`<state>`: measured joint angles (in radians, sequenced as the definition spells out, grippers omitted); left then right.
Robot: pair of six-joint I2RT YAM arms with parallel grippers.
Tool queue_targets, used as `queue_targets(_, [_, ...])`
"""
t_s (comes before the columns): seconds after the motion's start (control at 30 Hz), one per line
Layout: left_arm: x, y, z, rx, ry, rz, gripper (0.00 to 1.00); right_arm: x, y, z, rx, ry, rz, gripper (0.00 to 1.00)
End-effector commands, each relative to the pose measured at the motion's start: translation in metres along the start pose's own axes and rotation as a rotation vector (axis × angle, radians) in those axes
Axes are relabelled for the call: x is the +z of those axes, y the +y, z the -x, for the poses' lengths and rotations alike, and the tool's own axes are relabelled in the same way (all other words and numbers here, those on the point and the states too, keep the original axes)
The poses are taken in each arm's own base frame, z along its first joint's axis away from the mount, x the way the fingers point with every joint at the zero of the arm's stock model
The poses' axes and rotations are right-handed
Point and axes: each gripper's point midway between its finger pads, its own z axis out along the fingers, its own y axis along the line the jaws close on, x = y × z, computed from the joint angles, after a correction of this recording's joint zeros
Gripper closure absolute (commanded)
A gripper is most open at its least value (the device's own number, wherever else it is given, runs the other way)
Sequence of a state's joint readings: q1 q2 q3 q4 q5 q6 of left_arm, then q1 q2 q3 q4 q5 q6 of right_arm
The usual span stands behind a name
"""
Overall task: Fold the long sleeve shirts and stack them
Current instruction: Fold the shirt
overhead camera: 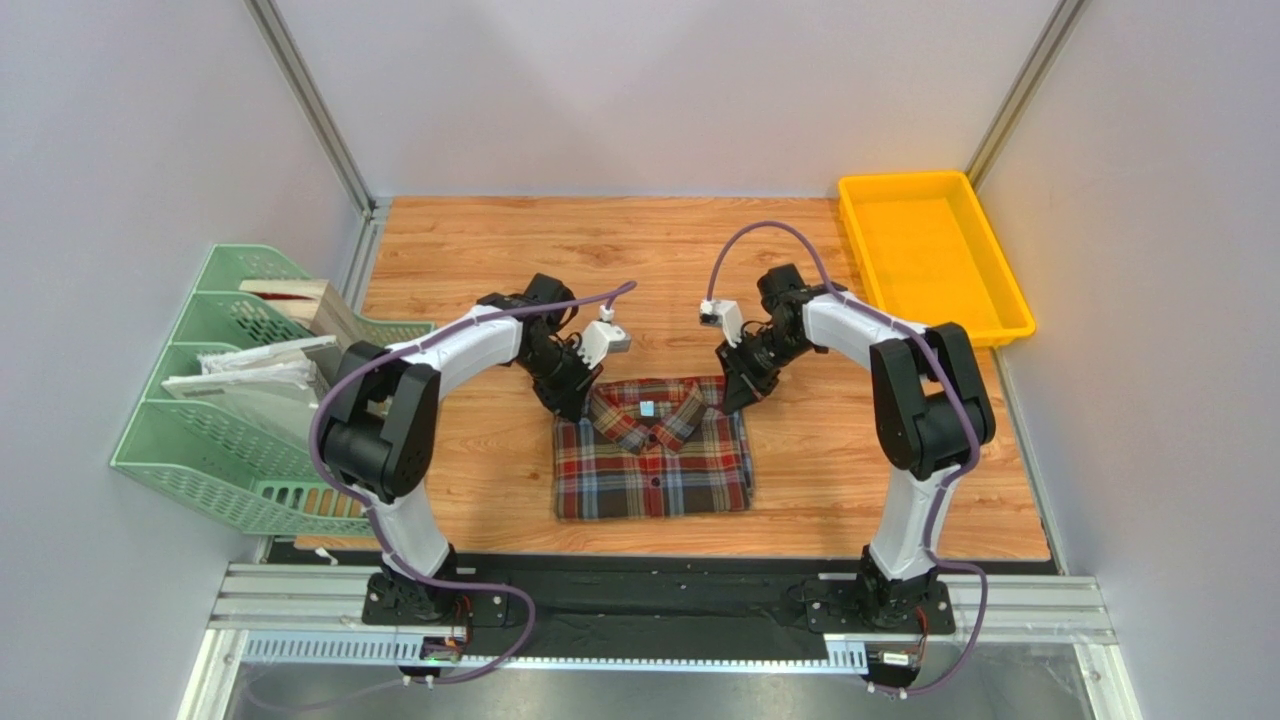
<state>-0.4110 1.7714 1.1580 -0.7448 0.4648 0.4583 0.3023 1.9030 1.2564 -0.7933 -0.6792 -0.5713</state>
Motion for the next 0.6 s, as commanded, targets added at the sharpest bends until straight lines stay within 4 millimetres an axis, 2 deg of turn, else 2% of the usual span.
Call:
queue_targets(0.0, [-0.027,-0.004,0.031,0.042,-0.097,0.02,1.0,-0.021,0.003,0.022,-0.038,-0.06,-0.037,1.0])
queue_targets(0.13, [-0.055,-0.012,0.049,0.072,-0.165,0.045,1.0,-0.048,0.017,0.037,-0.05,-0.122,-0.041,1.0])
queue_targets(0.2, [-0.058,-0.009,0.052,0.081,-0.168,0.059,1.0,-0.054,0.016,0.04,-0.049,-0.137,-0.052,1.0])
queue_targets(0.3, [-0.046,0.003,0.054,0.068,-0.137,0.066,1.0,-0.045,0.004,0.037,-0.021,-0.105,-0.056,1.0])
queue_targets(0.43, [-0.018,0.022,0.044,0.018,-0.073,0.075,1.0,-0.028,-0.017,0.035,0.037,-0.069,-0.063,1.0])
queue_targets(0.57, [-0.006,0.046,0.04,-0.04,-0.033,0.134,1.0,-0.014,-0.037,0.031,0.105,-0.049,-0.1,1.0])
